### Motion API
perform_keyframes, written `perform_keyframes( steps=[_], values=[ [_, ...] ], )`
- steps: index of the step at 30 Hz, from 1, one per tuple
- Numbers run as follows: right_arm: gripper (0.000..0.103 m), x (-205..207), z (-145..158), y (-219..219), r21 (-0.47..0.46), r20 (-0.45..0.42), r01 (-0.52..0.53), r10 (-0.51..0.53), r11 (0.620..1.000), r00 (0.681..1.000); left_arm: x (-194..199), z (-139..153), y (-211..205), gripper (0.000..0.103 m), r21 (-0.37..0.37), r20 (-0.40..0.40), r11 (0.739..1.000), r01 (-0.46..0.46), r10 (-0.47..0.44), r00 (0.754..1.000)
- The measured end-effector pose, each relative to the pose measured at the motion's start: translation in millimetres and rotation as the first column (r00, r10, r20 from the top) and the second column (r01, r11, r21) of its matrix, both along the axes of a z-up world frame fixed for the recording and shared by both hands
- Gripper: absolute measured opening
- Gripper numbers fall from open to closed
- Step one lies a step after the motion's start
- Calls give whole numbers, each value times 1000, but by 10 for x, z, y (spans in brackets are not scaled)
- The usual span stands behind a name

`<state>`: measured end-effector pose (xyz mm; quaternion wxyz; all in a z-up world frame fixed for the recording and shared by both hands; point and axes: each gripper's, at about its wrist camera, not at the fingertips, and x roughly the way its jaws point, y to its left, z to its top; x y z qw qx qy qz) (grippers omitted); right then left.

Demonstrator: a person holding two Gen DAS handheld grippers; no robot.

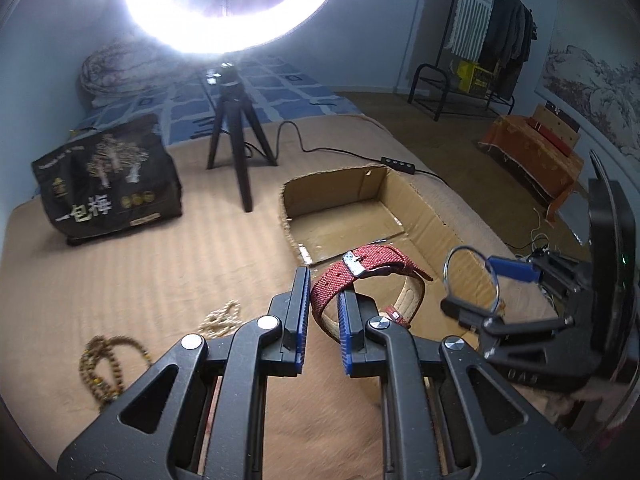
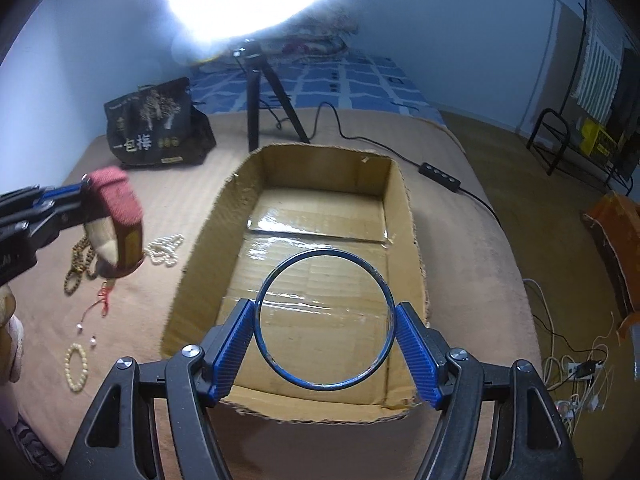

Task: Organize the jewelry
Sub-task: 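Lift and carry the watch and bangle over the cardboard box with both tools, then open the left tool to drop the watch while the right tool releases the bangle into the box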

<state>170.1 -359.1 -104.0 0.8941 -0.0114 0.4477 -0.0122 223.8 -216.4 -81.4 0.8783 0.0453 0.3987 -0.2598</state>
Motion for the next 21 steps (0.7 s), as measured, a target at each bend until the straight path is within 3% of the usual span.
perform_keyframes(
  steps=[14, 15, 17, 19, 21],
  values=[
    [73, 99, -215, -166, 33, -55, 19, -17, 999, 998, 264, -353, -361, 13, 48, -50, 998, 27, -25, 998],
    [73, 105, -223, -163, 32, -57, 18, -16, 999, 998, 278, -386, -381, 16, 54, -65, 998, 37, -33, 997],
    [73, 122, -240, -145, 26, -62, 14, -13, 1000, 998, 302, -426, -390, 44, 62, -82, 998, 32, -27, 996],
    [78, 121, -250, -136, 14, -65, 16, -15, 1000, 998, 301, -413, -373, 57, 66, -69, 998, 18, -13, 998],
    [87, 117, -259, -145, -4, -69, 22, -22, 1000, 997, 299, -359, -338, 60, 59, -51, 998, 3, 0, 999]
  ],
)
